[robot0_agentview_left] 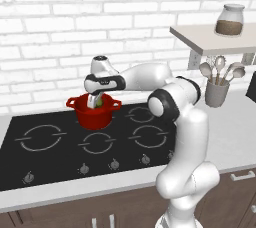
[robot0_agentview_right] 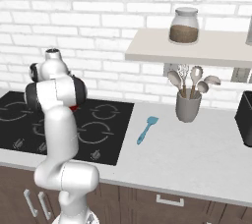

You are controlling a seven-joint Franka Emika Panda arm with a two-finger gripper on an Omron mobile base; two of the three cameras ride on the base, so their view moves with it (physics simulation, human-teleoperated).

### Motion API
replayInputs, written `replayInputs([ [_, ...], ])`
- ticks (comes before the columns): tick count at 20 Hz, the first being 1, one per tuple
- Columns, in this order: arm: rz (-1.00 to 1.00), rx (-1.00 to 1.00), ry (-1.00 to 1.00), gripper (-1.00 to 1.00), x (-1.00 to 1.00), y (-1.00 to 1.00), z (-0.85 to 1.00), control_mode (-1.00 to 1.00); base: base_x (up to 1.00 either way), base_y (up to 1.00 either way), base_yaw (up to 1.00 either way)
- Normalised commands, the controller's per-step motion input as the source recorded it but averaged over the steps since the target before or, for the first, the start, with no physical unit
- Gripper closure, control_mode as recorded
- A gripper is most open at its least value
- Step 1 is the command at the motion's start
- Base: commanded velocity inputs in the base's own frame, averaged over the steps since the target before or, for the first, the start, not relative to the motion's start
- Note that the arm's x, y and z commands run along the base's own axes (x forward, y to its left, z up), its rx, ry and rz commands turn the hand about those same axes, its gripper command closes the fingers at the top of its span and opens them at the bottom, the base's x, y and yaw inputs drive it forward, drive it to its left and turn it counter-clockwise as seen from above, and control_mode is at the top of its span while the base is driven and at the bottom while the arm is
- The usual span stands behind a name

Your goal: Put the lime and lime in the pot. Retrieve the spatula and lightly stir the vegetables in the pot.

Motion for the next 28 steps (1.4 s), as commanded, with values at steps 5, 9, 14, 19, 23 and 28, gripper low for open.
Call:
replayInputs([
  [5, 0.00, 0.00, 0.01, 1.00, 0.25, 0.02, -0.29, -1.00, 0.00, 0.00, 0.00],
  [9, 0.00, 0.00, 0.01, 1.00, 0.17, 0.04, -0.26, -1.00, 0.00, 0.00, 0.00],
  [14, 0.00, 0.00, 0.01, 1.00, 0.14, 0.09, -0.24, -1.00, 0.00, 0.00, 0.00],
  [19, 0.00, 0.00, 0.02, 1.00, 0.15, 0.09, -0.26, -1.00, 0.00, 0.00, 0.00],
  [23, 0.00, 0.00, 0.01, 1.00, 0.15, 0.09, -0.21, -1.00, 0.00, 0.00, 0.00],
  [28, 0.00, 0.00, 0.00, -1.00, 0.04, 0.04, -0.10, -1.00, 0.00, 0.00, 0.00],
])
